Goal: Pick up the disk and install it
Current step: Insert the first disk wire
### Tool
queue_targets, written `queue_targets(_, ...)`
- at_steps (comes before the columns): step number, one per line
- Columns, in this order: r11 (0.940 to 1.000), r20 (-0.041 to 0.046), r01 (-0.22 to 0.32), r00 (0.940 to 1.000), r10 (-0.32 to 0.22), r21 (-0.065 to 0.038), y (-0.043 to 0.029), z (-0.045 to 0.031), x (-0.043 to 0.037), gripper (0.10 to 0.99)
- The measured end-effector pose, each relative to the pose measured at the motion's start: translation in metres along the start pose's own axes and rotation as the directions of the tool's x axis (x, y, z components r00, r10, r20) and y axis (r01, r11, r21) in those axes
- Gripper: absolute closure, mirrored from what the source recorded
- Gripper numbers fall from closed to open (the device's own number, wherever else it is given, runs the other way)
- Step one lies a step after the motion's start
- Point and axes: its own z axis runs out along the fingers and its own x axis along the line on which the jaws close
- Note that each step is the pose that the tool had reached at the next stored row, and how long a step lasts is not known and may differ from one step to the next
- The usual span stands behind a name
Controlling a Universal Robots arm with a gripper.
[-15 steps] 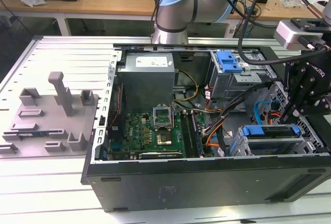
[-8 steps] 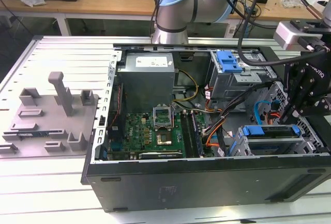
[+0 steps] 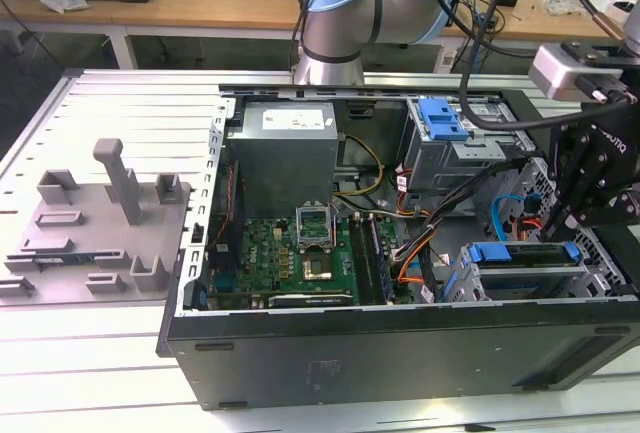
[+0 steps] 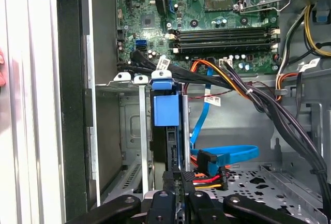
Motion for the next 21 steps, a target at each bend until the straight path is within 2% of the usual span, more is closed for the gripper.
queue_targets(21, 1.0000, -0.0001, 0.000, 1.0000, 0.000, 0.000, -0.0002, 0.0084, 0.0001, 0.922)
